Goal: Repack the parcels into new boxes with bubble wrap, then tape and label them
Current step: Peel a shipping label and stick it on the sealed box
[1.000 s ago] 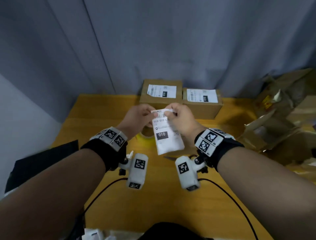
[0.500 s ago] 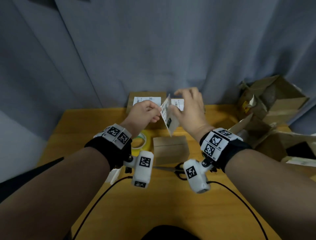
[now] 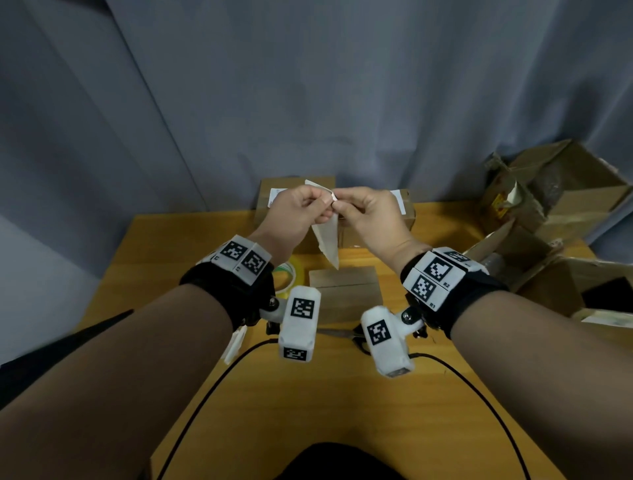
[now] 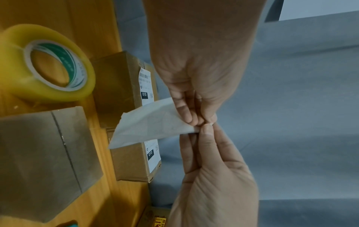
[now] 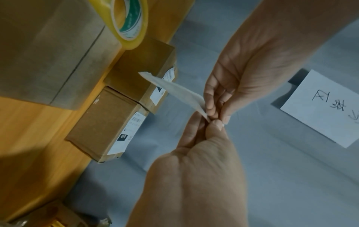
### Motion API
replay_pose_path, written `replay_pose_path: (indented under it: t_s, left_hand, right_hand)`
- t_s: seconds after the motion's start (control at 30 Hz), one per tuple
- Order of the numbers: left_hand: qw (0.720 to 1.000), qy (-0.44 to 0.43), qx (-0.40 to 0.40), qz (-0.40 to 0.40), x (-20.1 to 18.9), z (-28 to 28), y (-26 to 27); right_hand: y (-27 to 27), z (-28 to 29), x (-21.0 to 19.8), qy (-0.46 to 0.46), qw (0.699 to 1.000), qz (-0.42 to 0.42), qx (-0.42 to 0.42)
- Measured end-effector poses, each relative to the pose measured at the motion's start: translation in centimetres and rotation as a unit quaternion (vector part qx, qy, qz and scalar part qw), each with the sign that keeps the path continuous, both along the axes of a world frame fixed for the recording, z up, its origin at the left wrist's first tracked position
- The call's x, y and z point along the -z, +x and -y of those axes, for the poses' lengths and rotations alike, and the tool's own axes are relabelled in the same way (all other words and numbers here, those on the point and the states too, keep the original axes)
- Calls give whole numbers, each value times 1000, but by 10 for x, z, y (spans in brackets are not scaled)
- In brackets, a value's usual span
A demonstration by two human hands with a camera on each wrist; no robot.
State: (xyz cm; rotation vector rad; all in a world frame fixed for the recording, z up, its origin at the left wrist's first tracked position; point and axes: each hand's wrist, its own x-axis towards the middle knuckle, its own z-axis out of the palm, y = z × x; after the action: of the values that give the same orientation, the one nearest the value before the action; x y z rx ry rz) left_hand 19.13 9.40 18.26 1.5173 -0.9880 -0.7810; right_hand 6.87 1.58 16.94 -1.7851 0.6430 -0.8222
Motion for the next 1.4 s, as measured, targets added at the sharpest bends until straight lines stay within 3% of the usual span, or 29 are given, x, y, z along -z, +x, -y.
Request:
replay_pose_path:
  t_s: [0.3,0.73,1.4]
  left_hand:
    - [1000,-6,-6,1,5,-2,5]
    - [1000,1,-24,-6,5,0,9]
    - [996,21,-32,85,1,4,11]
  right_hand:
    - [5,-2,0,70,997,24,-20]
    - [8,-1,0,44,999,-1,-24]
    - [17,1,-9,29,999,-18,12]
